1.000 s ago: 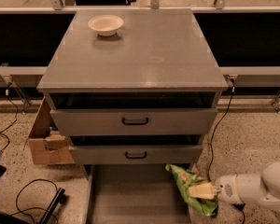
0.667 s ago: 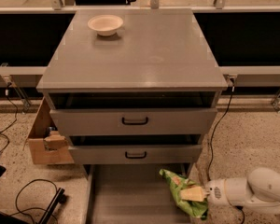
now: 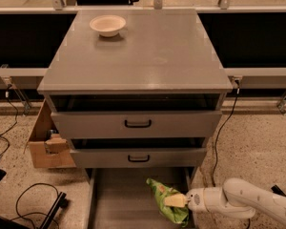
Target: Place green rice chip bag into bottom drawer
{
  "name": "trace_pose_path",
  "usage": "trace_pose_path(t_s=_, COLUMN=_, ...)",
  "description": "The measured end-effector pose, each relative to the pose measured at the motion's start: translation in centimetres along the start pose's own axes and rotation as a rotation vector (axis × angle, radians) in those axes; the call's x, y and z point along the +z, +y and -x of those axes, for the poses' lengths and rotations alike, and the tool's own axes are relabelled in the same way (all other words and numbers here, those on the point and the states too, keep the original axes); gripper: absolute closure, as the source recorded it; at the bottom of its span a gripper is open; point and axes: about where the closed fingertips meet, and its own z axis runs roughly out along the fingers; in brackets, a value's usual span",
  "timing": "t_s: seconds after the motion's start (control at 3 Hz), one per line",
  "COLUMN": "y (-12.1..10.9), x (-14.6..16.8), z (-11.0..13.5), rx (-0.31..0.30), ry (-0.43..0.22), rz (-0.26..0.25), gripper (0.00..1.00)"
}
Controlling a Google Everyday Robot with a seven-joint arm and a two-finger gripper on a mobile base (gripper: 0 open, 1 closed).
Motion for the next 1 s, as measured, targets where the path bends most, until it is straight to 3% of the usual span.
trace_pose_path(t_s=0.33, y=0.0, x=0.0, z=0.0, rx=0.0, ry=0.0, rz=0.0, gripper=1.0)
trace_pose_path(t_s=1.0, y=-1.4, x=5.8, z=3.1, rx=0.013, ry=0.003, rz=0.107, gripper=1.0)
